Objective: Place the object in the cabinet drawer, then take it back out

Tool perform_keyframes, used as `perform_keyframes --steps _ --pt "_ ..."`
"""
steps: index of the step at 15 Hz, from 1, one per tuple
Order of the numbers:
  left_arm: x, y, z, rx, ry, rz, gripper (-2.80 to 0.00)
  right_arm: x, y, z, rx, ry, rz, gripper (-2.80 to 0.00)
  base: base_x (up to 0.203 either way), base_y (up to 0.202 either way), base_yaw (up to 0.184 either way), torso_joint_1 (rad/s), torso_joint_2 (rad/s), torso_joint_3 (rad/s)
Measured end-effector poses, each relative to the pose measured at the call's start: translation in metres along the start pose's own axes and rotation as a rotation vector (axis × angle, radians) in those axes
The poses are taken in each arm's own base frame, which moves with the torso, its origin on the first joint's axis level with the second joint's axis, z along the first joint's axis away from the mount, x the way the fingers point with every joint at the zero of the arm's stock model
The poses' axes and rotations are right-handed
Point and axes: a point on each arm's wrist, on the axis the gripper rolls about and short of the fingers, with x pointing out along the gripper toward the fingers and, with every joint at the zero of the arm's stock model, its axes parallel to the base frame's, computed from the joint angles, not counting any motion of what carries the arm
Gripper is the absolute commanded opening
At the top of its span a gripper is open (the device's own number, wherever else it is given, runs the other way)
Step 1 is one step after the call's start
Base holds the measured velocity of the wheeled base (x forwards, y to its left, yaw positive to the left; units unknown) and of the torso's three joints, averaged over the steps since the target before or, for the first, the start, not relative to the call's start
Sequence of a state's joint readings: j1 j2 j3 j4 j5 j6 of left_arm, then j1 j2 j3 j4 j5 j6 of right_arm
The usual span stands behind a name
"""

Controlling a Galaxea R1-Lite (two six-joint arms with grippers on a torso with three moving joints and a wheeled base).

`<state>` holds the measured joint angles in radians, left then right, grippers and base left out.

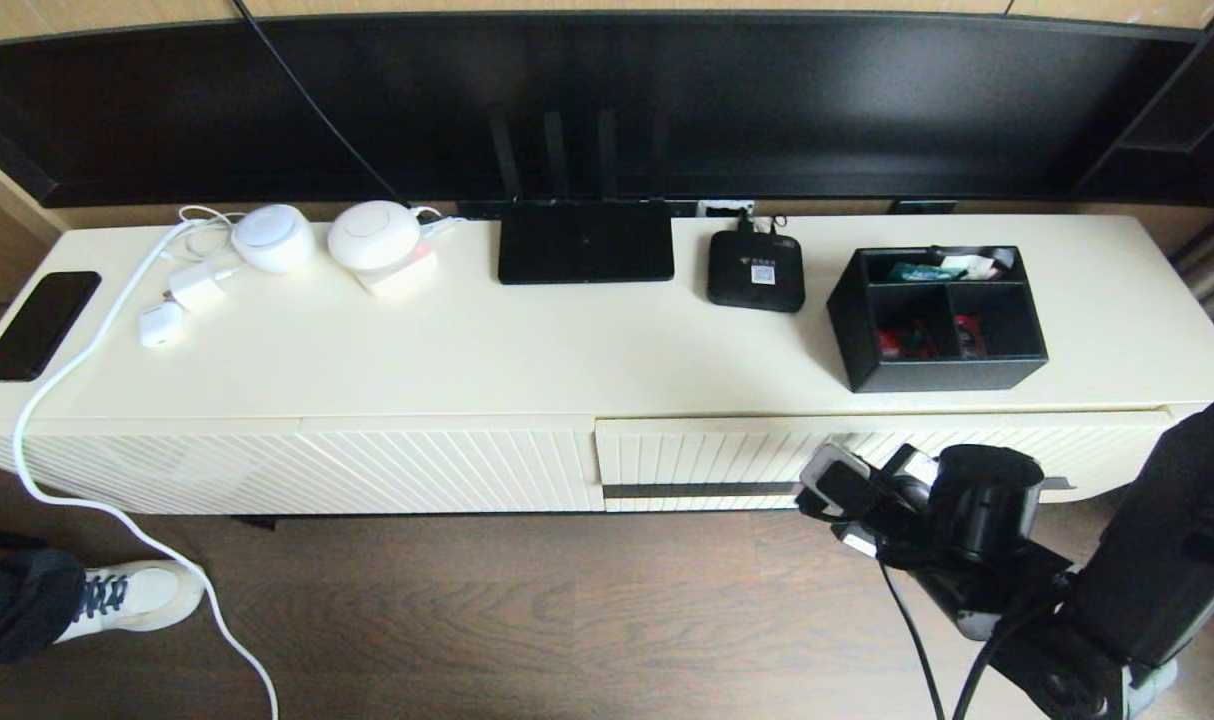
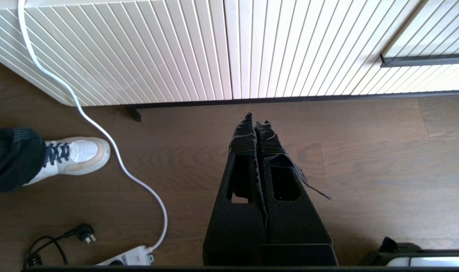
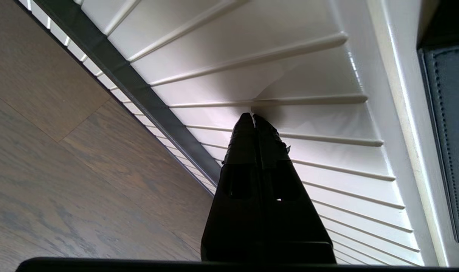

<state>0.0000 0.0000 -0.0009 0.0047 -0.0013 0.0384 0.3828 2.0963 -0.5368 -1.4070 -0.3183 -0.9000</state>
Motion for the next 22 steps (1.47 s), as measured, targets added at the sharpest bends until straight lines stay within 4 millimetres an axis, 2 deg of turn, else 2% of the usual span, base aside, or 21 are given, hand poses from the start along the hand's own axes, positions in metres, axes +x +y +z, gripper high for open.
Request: perform_keyframes --steps 8,12,16,22 --pt "0.0 0.0 0.0 0.0 0.0 0.0 -2.8 0.016 0.007 0.001 -0.003 -0.005 -0.002 -2.8 0.0 0.0 0.0 0.0 0.0 0.0" --pt "0.0 0.0 0.0 0.0 0.0 0.0 -2.8 0.009 0.005 -0.001 -0.006 -0.001 0.003 -2.8 0.0 0.0 0.0 0.0 0.0 0.0" --pt "0.0 0.0 0.0 0.0 -0.001 0.0 -2.8 -0.022 -0.009 -0.002 -0.008 0.014 0.011 -2.8 0.0 0.0 0.0 0.0 0.0 0.0" --pt "0.0 0.0 0.0 -0.001 0.0 0.0 -2.8 -0.097 -0.056 -0.001 0.033 0.038 -0.024 -2.8 0.0 0.0 0.0 0.0 0.0 0.0"
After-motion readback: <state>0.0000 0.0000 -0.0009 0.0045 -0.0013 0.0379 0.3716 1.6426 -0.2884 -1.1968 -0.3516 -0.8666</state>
